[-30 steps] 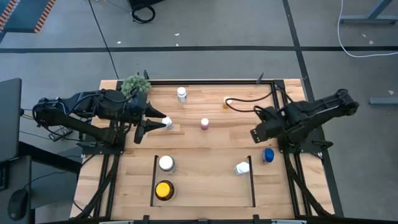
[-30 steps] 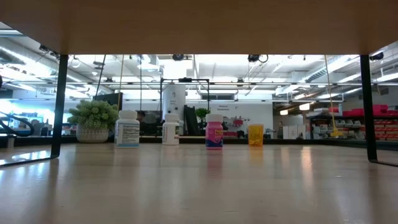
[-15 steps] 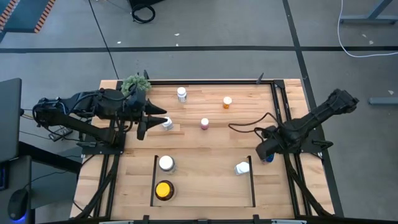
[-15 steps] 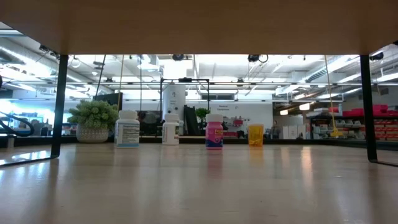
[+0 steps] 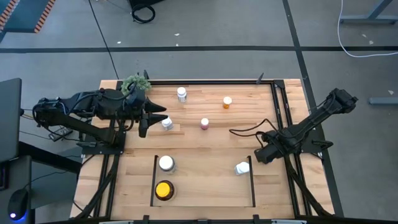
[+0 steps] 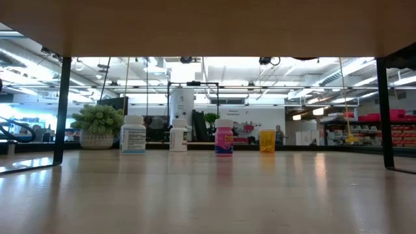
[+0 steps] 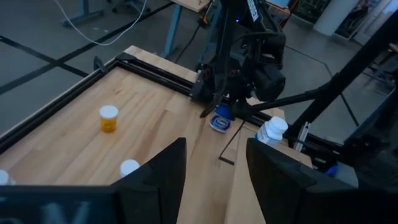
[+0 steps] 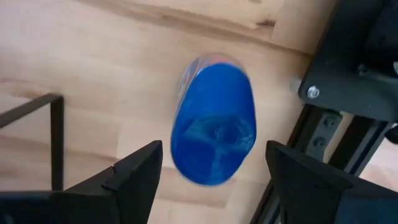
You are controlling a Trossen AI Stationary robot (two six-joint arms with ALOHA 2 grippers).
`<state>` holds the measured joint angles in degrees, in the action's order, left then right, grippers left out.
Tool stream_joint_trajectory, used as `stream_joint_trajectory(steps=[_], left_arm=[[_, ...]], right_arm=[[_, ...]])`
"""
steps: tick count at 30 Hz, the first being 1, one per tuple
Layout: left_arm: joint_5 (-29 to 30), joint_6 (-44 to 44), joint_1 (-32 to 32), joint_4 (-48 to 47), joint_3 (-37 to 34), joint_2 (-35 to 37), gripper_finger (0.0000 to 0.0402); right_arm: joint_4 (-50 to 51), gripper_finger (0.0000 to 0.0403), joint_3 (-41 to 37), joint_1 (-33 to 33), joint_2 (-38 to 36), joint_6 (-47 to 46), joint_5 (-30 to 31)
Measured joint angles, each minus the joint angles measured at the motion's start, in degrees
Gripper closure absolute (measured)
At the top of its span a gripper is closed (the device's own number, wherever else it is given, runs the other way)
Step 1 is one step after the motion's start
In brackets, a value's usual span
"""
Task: Pick and place medicine bottles onto shelf by color
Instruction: Put the blue pill bottle on the shelf
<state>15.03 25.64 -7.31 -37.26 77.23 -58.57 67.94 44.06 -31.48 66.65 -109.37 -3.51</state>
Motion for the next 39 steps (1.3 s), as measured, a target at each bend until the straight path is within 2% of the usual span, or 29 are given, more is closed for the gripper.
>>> stream_joint_trajectory(steps=[6,14,19,25,32,39], left_arm=[[0.02,0.81,0.00,-0.25,0.00,-0.23,0.0228],[0.00,1.16,0.02,-1.11,-0.02,-2.51,0.0228],[0.00,1.86,-0.02,-0.67,-0.02,-4.81,0.0228],[-0.02,2.69,-0.04,0.04,-0.02,-6.27,0.0228],[-0.02,2.69,0.00,0.28,-0.02,-6.26,0.0228],[0.00,2.41,0.00,0.79,-0.02,-6.21,0.0228]], right_arm=[[-1.59,0.0109,-2.66,0.00,0.00,-1.40,1.11],[-10.27,0.0121,-6.94,0.00,0.00,-4.55,0.19],[-10.57,0.0149,-7.96,0.00,0.00,-2.93,0.02],[-10.74,0.0208,-7.76,-0.22,0.00,1.99,-2.06],[-5.12,0.0208,-2.15,-0.20,0.02,7.42,-2.68],[7.84,0.0208,11.26,-1.72,0.02,10.56,-0.22]])
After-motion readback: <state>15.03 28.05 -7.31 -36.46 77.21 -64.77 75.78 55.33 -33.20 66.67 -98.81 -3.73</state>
